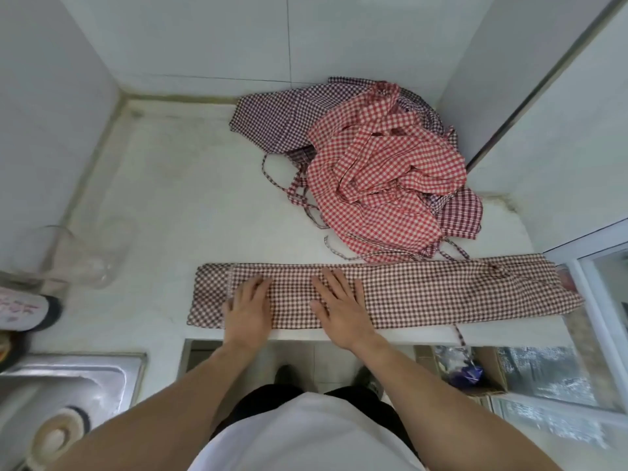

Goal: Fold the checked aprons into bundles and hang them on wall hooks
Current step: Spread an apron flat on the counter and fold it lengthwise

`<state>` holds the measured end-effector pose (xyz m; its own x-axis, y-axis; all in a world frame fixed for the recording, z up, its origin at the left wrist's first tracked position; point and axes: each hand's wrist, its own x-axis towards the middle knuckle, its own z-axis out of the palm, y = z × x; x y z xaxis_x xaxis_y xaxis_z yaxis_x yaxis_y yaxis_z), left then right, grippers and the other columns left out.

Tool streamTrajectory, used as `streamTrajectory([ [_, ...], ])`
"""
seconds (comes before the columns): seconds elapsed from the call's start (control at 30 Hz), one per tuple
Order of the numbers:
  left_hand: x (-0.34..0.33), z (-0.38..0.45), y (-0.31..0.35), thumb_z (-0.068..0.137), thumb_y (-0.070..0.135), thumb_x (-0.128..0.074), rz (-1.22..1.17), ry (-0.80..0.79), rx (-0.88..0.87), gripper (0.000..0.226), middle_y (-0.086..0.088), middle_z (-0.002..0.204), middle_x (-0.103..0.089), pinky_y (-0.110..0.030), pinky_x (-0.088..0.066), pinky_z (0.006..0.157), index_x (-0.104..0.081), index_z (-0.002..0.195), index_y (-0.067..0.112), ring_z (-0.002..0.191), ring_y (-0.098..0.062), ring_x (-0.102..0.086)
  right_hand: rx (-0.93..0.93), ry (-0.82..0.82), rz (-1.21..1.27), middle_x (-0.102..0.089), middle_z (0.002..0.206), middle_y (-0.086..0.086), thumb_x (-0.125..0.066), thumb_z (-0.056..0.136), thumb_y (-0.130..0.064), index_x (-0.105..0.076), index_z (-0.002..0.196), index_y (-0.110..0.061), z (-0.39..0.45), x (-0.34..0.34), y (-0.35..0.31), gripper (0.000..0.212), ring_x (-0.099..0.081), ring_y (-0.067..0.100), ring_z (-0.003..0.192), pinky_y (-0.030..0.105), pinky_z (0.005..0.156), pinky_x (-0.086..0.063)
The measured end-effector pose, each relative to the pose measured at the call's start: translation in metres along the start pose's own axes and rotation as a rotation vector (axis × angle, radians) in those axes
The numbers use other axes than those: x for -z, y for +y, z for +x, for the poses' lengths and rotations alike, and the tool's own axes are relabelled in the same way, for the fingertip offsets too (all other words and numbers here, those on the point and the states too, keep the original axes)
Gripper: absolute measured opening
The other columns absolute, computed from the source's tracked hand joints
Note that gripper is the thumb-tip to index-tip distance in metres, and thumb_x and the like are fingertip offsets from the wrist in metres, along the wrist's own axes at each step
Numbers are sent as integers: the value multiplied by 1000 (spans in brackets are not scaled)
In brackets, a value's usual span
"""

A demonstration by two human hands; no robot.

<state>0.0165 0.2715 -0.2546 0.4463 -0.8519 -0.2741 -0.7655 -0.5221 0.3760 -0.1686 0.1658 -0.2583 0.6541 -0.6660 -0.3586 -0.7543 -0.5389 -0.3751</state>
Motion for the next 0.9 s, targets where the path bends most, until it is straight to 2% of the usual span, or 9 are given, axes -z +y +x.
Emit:
streamTrajectory([
  [0.1,15,0,-49,103,25,-40,-2,94,126,44,-4,153,-36,-54,-22,111,-44,146,26,138,-27,-30,-53,-55,-34,17,165,-7,-4,96,-64,-1,158,-33,2,3,-8,69,25,11,148,47,118,20],
  [0.17,24,-2,-66,102,31,-44,-23,163,219,44,-10,148,-39,-54,-25,108,-45,145,20,135,-32,-32,-101,-52,-25,16,165,-7,-18,103,-55,-2,158,-33,2,4,-15,61,23,11,149,49,118,19],
  [0.27,35,0,-69,94,40,-60,-67,195,397,60,-21,138,-41,-57,-33,102,-41,141,10,126,-40,-37,-166,-43,6,11,166,-8,-29,102,-46,-7,159,-33,5,7,-27,62,18,13,150,53,118,17],
  [0.37,49,13,-60,84,37,-74,-229,86,578,81,-25,137,-40,-57,-41,101,-30,143,4,126,-42,-42,-220,-64,13,5,166,-7,-39,99,-44,-13,158,-32,13,12,-38,66,13,17,152,59,119,9],
  [0.5,66,25,-54,78,26,-83,-372,-37,691,88,-26,138,-43,-50,-46,99,-27,141,-1,123,-44,-50,-284,-48,64,-4,165,-7,-55,93,-39,-22,156,-33,19,19,-46,71,3,18,152,60,120,3],
  [0.67,76,27,-63,75,38,-83,-340,-146,676,70,-21,125,-63,-39,-51,91,-55,125,-4,114,-36,-61,-334,-31,-19,-15,161,0,-64,88,-38,-29,153,-26,24,23,-59,75,-6,26,150,62,119,-6],
  [0.73,81,26,-66,75,41,-83,-353,-175,670,72,-19,126,-63,-39,-51,92,-56,126,-3,115,-36,-60,-354,28,-72,-26,153,5,-69,84,-35,-35,148,-21,24,23,-66,74,-18,30,144,58,118,-16],
  [0.8,84,26,-66,77,32,-83,-451,-177,680,71,-22,129,-60,-37,-49,90,-53,129,-7,117,-36,-59,-285,134,-115,-38,139,6,-72,79,-24,-43,138,-19,24,22,-71,66,-33,28,132,47,112,-29],
  [0.9,93,25,-65,75,23,-85,-658,-132,736,95,-24,143,-48,-40,-45,104,-31,145,-10,128,-37,-52,-94,88,79,-50,124,2,-68,80,-5,-57,124,-17,27,20,-79,47,-53,21,113,33,100,-45],
])
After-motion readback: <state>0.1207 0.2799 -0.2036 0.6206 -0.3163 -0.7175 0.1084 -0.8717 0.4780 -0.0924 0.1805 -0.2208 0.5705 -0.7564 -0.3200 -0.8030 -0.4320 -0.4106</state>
